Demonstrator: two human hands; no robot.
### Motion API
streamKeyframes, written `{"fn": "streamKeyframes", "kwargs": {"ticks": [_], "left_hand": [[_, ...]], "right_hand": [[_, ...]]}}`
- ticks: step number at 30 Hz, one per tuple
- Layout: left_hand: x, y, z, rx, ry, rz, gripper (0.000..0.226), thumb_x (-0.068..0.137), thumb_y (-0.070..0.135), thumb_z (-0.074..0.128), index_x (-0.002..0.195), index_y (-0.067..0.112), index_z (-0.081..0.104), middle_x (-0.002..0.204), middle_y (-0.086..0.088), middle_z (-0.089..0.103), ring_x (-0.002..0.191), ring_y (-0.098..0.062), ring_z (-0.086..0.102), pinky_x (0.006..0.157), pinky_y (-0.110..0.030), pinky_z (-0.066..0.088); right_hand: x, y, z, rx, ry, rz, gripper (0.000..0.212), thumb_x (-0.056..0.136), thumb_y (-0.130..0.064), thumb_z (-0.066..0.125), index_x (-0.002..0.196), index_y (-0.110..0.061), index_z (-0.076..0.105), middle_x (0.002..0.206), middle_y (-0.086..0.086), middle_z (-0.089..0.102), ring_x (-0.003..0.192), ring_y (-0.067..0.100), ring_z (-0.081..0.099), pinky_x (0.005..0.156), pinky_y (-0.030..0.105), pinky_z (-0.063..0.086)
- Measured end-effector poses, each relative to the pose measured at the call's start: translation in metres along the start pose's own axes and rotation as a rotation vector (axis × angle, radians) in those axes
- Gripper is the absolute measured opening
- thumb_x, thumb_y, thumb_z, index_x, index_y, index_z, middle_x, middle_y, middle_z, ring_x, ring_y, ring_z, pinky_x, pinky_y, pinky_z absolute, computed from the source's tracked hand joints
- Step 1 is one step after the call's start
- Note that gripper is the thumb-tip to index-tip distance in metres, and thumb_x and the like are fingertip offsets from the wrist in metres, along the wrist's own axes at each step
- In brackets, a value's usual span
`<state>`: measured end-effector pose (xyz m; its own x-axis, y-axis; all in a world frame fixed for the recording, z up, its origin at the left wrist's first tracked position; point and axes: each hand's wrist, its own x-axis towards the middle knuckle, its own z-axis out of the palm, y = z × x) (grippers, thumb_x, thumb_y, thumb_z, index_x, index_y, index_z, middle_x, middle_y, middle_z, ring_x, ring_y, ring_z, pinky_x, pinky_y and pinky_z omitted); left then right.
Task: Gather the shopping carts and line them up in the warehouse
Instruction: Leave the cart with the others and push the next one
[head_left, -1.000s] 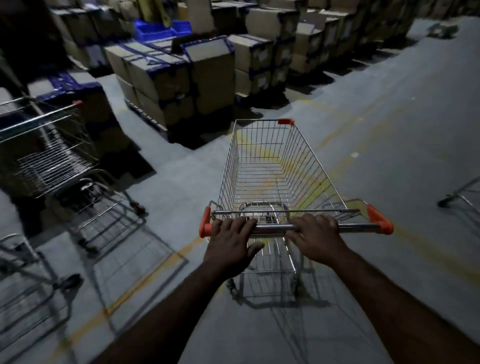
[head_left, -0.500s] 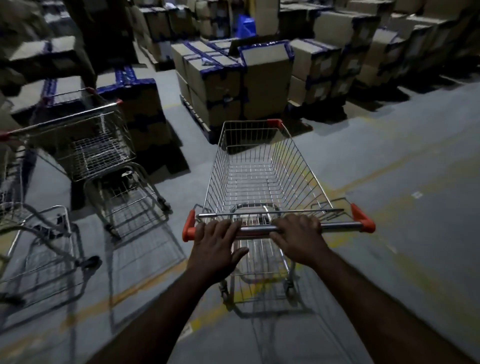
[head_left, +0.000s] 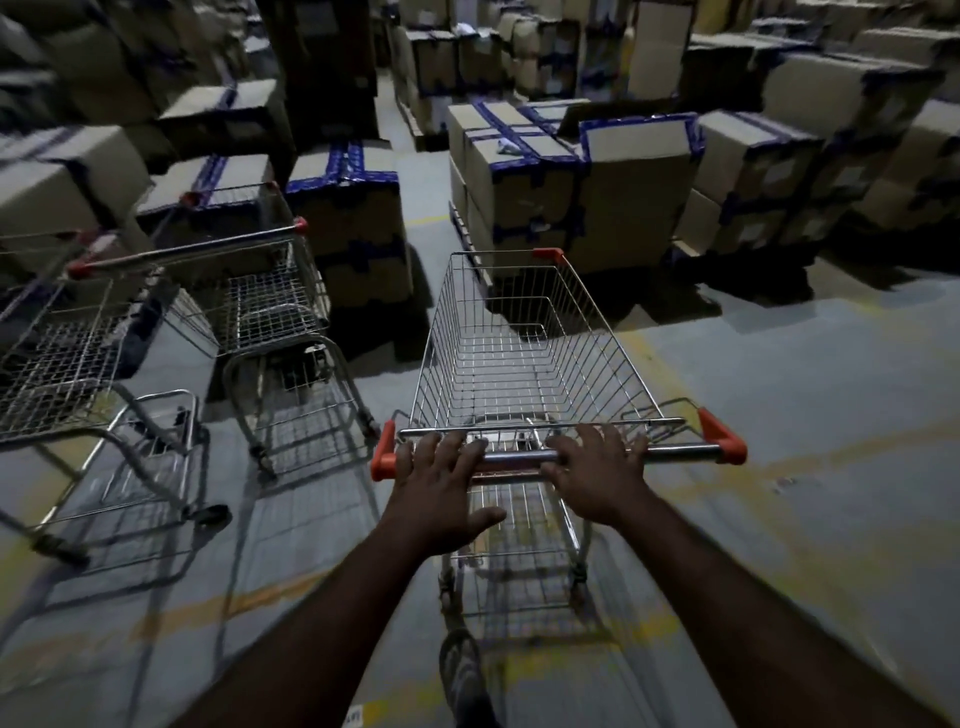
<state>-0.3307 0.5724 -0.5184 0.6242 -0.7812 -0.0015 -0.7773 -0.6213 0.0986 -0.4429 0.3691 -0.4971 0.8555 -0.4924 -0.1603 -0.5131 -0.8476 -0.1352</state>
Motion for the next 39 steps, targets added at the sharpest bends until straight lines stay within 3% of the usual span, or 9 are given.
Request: {"fn": "streamKeyframes", "kwargs": {"ticks": [11, 22, 27, 32, 36, 39], "left_hand": [[0.191, -0.047, -0.001, -0.011, -0.037, -0.103, 0.098, 0.082, 0.081, 0.044, 0.155, 0.034, -0.001, 0.164, -0.002, 0.006, 0.15, -0.031, 0.0, 0.117, -0.056, -0.01], [0.373, -0.14, -0.03, 0.055, 0.015, -0.17, 0.092, 0.08, 0.076, 0.05, 0.153, 0.033, 0.017, 0.155, -0.002, 0.033, 0.143, -0.027, 0.026, 0.119, -0.052, 0.007], [0.434, -0.144, -0.02, 0.038, -0.009, -0.293, 0.095, 0.079, 0.08, 0.047, 0.154, 0.031, 0.014, 0.158, -0.004, 0.027, 0.145, -0.029, 0.022, 0.119, -0.055, 0.006], [0.497, -0.135, -0.018, 0.028, -0.003, -0.392, 0.102, 0.08, 0.079, 0.047, 0.155, 0.03, 0.0, 0.162, -0.007, 0.017, 0.148, -0.03, 0.015, 0.119, -0.055, 0.005], [0.544, -0.143, -0.018, -0.005, 0.012, -0.463, 0.106, 0.08, 0.074, 0.054, 0.155, 0.029, -0.007, 0.163, -0.005, 0.011, 0.148, -0.03, 0.011, 0.119, -0.052, 0.004], [0.573, -0.166, -0.026, -0.012, -0.041, -0.499, 0.109, 0.082, 0.071, 0.056, 0.155, 0.03, -0.014, 0.166, -0.004, -0.006, 0.151, -0.031, -0.004, 0.118, -0.052, -0.006]], "right_hand": [[0.216, 0.017, -0.035, -0.061, -0.026, -0.093, 0.052, 0.096, -0.064, 0.034, 0.143, -0.042, 0.04, 0.151, -0.001, 0.04, 0.144, 0.027, 0.026, 0.116, 0.066, -0.001], [0.422, -0.012, -0.069, -0.029, 0.012, -0.176, 0.048, 0.097, -0.063, 0.035, 0.139, -0.042, 0.043, 0.147, 0.002, 0.043, 0.138, 0.032, 0.034, 0.113, 0.065, 0.001], [0.511, -0.002, -0.073, -0.079, -0.022, -0.29, 0.047, 0.096, -0.063, 0.034, 0.138, -0.043, 0.042, 0.146, 0.001, 0.043, 0.139, 0.031, 0.031, 0.114, 0.064, -0.001], [0.608, 0.019, -0.098, -0.146, -0.053, -0.435, 0.053, 0.096, -0.065, 0.03, 0.144, -0.044, 0.039, 0.153, 0.002, 0.038, 0.144, 0.03, 0.025, 0.116, 0.062, -0.003], [0.676, 0.014, -0.112, -0.212, -0.043, -0.47, 0.057, 0.098, -0.064, 0.027, 0.152, -0.048, 0.018, 0.166, 0.009, 0.002, 0.151, 0.038, -0.005, 0.115, 0.063, -0.008], [0.707, -0.012, -0.12, -0.212, -0.012, -0.439, 0.06, 0.1, -0.06, 0.026, 0.155, -0.045, 0.005, 0.166, 0.013, -0.006, 0.15, 0.041, -0.01, 0.114, 0.066, -0.006]]}}
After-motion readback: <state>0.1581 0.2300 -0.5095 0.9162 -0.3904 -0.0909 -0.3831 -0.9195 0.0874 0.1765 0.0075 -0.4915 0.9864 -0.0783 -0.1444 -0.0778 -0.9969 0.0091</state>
